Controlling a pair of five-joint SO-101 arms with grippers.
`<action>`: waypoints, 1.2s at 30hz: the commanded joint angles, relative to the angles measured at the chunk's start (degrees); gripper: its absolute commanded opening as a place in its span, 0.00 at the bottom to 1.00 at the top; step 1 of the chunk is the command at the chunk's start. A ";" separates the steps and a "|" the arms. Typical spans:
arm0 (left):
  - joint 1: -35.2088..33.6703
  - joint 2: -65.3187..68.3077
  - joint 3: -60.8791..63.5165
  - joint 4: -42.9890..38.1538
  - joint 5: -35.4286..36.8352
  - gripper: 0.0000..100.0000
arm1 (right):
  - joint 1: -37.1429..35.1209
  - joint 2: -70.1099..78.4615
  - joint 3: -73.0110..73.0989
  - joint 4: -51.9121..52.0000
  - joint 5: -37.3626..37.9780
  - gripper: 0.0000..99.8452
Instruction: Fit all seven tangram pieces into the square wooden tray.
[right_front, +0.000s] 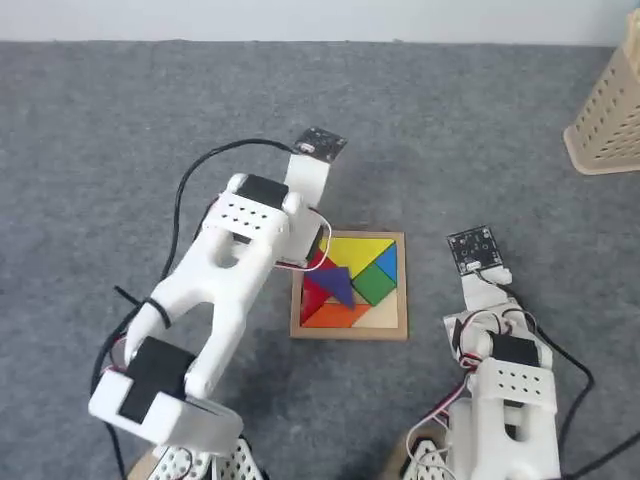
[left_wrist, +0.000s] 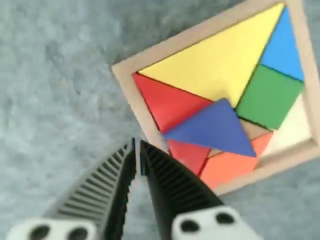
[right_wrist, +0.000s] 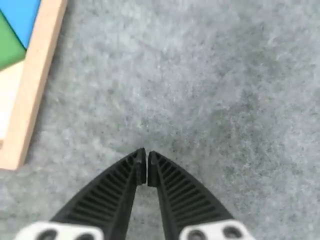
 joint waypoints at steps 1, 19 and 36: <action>-0.88 -0.18 -0.48 -0.70 6.68 0.01 | 0.66 -1.54 -0.44 -0.57 0.62 0.01; 0.44 0.35 2.86 0.97 8.26 0.04 | 0.66 -1.98 0.35 -1.01 0.44 0.01; 1.76 0.44 2.77 -7.30 20.04 0.17 | 0.66 -2.07 0.35 -1.10 0.79 0.01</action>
